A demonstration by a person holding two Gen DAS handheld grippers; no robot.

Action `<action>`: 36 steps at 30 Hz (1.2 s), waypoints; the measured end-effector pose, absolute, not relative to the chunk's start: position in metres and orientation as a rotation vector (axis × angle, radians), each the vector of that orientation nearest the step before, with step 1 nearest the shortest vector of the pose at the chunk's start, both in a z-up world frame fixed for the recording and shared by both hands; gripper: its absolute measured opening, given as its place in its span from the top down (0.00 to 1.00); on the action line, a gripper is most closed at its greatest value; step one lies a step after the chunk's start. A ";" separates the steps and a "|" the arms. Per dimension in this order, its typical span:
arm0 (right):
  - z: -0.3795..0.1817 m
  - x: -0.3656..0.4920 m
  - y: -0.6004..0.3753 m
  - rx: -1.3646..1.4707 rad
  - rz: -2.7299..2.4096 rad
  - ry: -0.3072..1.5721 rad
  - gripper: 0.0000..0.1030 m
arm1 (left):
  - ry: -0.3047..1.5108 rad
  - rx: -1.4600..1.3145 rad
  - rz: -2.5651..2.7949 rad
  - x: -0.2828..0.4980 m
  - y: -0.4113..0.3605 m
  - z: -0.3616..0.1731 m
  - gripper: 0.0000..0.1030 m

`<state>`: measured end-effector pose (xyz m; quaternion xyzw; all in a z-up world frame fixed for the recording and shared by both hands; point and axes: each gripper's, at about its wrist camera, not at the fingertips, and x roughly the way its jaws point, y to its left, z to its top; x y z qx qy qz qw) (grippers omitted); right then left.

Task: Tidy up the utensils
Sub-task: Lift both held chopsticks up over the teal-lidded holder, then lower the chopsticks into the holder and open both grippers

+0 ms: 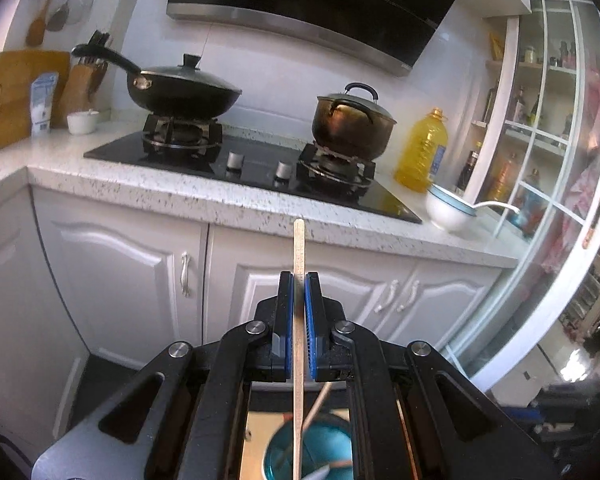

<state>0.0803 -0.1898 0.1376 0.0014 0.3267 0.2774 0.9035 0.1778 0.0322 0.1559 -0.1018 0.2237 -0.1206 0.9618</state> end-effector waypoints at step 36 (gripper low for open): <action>0.036 0.172 -0.169 0.098 0.482 0.854 0.95 | 0.605 -0.105 -0.282 0.177 0.005 0.052 0.96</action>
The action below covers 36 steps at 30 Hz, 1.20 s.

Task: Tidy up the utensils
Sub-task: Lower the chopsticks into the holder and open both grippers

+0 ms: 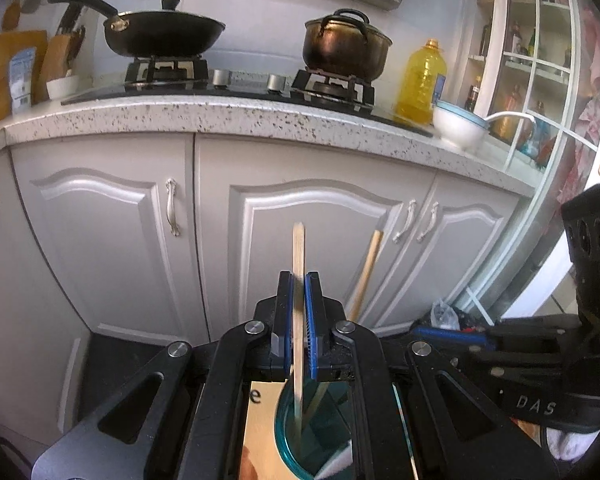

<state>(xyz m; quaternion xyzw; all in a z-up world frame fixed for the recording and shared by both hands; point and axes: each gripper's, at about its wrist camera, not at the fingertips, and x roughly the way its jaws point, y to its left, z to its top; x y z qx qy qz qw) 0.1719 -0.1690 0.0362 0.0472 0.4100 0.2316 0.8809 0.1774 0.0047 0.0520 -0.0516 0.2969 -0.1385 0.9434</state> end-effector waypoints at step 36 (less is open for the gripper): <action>0.054 0.027 -0.216 0.077 0.461 0.785 0.69 | 0.715 -0.005 -0.230 0.047 -0.008 0.048 0.61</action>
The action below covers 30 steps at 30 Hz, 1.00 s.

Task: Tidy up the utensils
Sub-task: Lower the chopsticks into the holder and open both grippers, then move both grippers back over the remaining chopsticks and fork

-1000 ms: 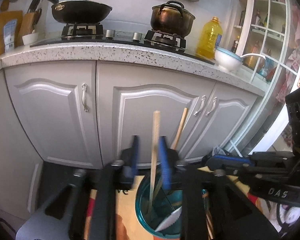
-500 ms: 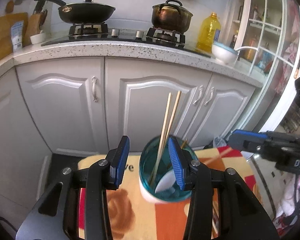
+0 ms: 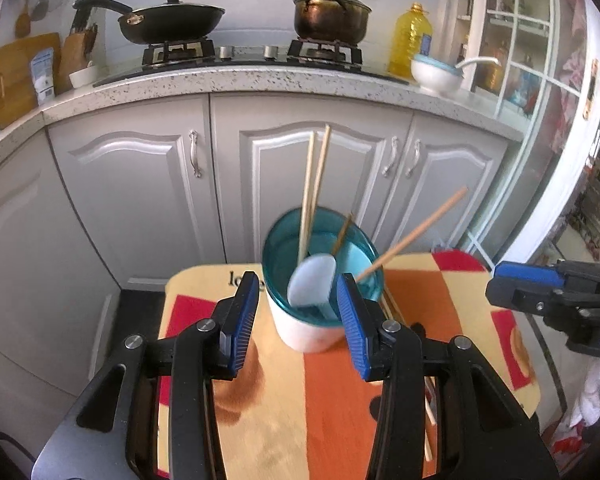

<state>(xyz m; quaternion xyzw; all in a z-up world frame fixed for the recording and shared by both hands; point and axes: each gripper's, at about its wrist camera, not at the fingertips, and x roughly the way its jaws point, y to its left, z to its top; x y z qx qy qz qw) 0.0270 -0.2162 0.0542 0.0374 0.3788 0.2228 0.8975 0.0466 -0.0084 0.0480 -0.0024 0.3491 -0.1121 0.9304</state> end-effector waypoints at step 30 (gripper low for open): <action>-0.129 0.077 -0.255 0.128 0.299 1.156 0.69 | 1.047 0.000 -0.365 0.030 -0.075 -0.065 0.61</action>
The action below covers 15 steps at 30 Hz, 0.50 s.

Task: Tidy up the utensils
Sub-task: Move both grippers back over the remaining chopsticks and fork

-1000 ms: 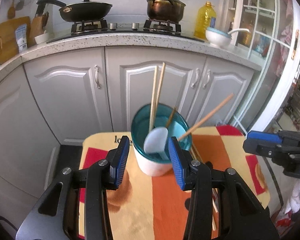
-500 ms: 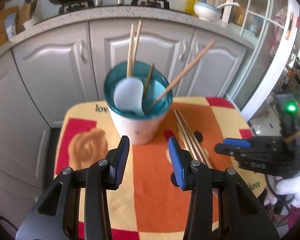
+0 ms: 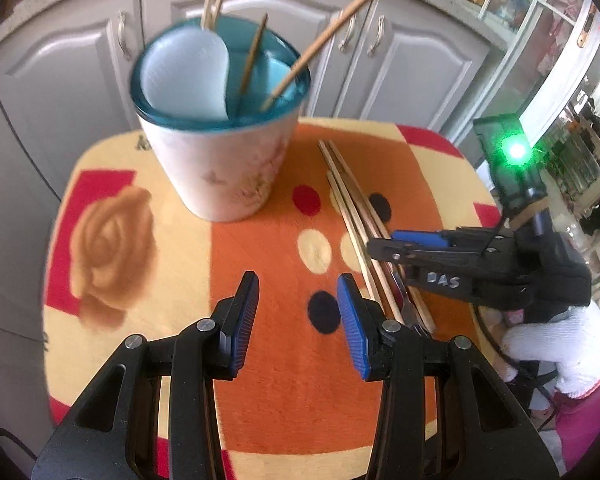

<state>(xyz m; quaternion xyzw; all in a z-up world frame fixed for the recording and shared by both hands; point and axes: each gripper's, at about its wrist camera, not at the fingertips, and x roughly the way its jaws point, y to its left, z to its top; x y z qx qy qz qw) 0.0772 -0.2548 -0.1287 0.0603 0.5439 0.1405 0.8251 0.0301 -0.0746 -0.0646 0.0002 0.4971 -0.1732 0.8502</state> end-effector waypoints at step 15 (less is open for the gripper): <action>-0.128 0.057 -0.312 0.159 0.158 1.151 0.70 | 1.141 -0.009 -0.410 0.058 -0.124 -0.101 0.61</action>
